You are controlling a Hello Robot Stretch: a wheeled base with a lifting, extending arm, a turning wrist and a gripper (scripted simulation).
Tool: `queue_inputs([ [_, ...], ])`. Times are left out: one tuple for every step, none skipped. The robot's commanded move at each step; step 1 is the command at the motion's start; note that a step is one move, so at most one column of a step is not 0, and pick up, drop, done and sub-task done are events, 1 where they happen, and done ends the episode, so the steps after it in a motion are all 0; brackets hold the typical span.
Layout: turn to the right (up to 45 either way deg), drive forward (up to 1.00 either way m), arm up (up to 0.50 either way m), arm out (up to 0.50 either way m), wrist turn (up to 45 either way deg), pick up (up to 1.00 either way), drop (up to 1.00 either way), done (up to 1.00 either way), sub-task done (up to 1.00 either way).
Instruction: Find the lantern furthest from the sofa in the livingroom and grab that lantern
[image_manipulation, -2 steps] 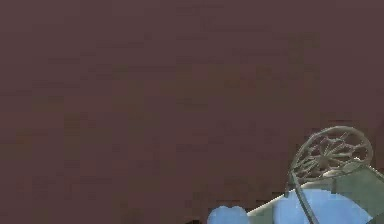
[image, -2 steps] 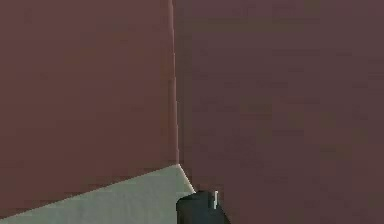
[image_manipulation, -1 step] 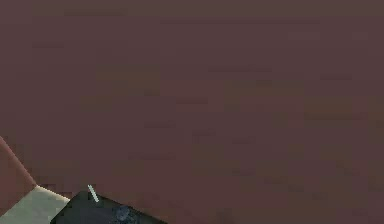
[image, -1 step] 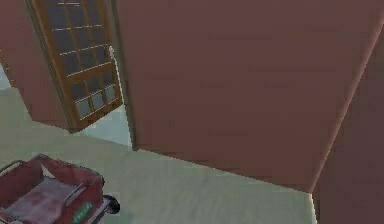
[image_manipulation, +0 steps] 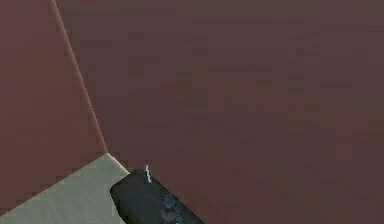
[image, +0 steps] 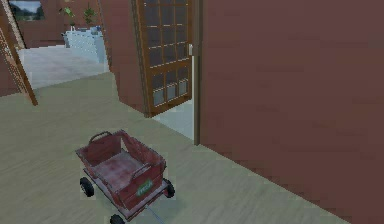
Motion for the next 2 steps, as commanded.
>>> queue_inputs([
  [0.0,0.00,0.50,0.00,0.0,0.00,0.00,0.00,0.00],
  [0.0,0.00,0.06,0.00,0.0,0.00,0.00,0.00,0.00],
])
